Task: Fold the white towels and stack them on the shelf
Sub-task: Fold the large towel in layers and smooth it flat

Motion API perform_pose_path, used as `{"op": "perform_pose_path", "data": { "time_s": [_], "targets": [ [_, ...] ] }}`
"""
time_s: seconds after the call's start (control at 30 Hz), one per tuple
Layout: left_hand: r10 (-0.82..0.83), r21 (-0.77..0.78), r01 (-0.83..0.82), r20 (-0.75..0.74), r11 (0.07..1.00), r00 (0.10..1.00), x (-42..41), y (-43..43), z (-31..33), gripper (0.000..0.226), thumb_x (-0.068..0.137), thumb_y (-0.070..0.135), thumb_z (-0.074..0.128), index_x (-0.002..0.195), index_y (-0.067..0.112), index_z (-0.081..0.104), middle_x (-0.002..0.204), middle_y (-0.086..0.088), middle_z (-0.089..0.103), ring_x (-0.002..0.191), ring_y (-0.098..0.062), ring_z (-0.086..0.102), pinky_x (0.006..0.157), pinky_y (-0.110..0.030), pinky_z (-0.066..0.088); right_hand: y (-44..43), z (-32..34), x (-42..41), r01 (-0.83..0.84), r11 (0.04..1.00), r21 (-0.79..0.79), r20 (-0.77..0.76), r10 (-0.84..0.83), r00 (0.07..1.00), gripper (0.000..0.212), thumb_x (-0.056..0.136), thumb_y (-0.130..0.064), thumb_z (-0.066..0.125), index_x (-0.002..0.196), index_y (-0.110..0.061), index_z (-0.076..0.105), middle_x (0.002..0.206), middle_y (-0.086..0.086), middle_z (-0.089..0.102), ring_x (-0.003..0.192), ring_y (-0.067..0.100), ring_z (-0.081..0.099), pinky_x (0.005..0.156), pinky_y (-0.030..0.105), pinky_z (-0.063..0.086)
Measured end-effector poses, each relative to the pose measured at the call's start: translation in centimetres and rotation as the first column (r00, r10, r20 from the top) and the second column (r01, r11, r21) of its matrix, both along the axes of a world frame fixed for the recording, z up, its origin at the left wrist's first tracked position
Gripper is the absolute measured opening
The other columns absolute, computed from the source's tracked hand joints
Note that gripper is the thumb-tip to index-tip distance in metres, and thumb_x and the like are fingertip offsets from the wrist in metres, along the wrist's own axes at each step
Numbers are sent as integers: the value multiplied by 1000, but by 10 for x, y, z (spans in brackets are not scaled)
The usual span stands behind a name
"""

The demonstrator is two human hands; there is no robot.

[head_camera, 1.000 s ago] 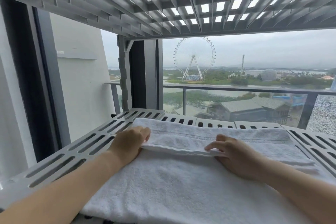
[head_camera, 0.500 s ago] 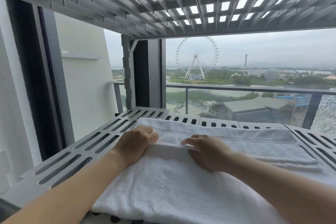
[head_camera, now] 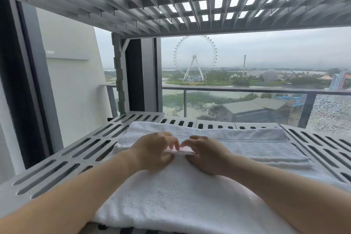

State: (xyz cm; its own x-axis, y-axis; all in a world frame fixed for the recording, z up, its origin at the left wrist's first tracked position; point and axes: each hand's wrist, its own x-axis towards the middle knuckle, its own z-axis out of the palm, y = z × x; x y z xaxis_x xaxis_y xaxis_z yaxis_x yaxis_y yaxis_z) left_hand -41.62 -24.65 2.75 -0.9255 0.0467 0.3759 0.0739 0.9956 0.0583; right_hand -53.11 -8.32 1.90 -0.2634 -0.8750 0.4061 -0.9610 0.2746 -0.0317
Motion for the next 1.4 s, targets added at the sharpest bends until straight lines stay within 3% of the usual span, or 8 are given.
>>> {"op": "perform_pose_path", "data": {
  "time_s": [0.2,0.47,0.63,0.8,0.97,1.17,1.27,1.4],
  "targets": [
    [35,53,-37,37,998,999,-12,7,-3,20,82,19,64,80,31,49,77,13,53,71,-6,51,66,-20,44,48,2,-26,144,989,19,29,-145,989,28,82,-48,55,101,-27,54,94,-9,44,90,18,55,67,28,39],
    [-79,156,36,281,987,957,-33,47,20,10,78,41,61,79,39,52,85,17,54,78,-1,54,68,-22,48,121,10,-53,137,983,118,116,-151,982,40,82,-51,59,114,-28,55,110,-15,49,92,1,46,77,17,35],
    [-146,137,124,170,983,974,-68,100,17,18,83,47,60,91,32,55,82,17,52,74,1,50,62,-20,41,146,12,-56,168,984,62,90,-173,981,18,89,-36,56,106,-31,62,108,-15,57,78,-15,43,67,4,33],
    [-171,90,167,44,982,984,-96,132,3,29,83,43,62,106,27,59,95,10,59,77,-7,49,66,-24,41,165,15,-62,233,972,18,92,-234,968,24,82,-26,65,107,-24,64,96,-16,55,78,-6,49,66,0,34],
    [-155,343,183,-110,921,982,-95,127,-17,16,80,33,69,93,23,71,86,8,63,75,-10,60,73,-26,51,166,6,-65,306,949,-71,83,-301,950,13,83,-14,57,93,-18,65,94,-5,60,87,13,57,75,15,42],
    [-169,255,228,-234,940,957,-91,128,-19,6,85,20,64,87,17,69,86,5,62,73,-11,57,70,-25,48,164,4,-58,275,959,-62,-63,-279,958,12,92,-10,46,95,-10,57,97,5,57,84,21,53,74,28,41],
    [-236,224,283,-215,933,948,-85,127,-15,4,84,20,65,86,18,67,83,12,56,71,-6,54,67,-14,44,166,5,-56,246,969,-1,-89,-245,965,10,94,-11,43,93,-12,53,96,3,53,77,16,48,68,24,35],
    [-289,222,316,-145,923,946,-81,124,-14,6,83,22,67,88,19,68,85,10,61,75,-4,56,73,-20,50,172,10,-57,224,973,52,-42,-222,974,6,92,-20,50,91,-19,56,91,-10,50,71,5,44,62,17,31]
  ]
}}
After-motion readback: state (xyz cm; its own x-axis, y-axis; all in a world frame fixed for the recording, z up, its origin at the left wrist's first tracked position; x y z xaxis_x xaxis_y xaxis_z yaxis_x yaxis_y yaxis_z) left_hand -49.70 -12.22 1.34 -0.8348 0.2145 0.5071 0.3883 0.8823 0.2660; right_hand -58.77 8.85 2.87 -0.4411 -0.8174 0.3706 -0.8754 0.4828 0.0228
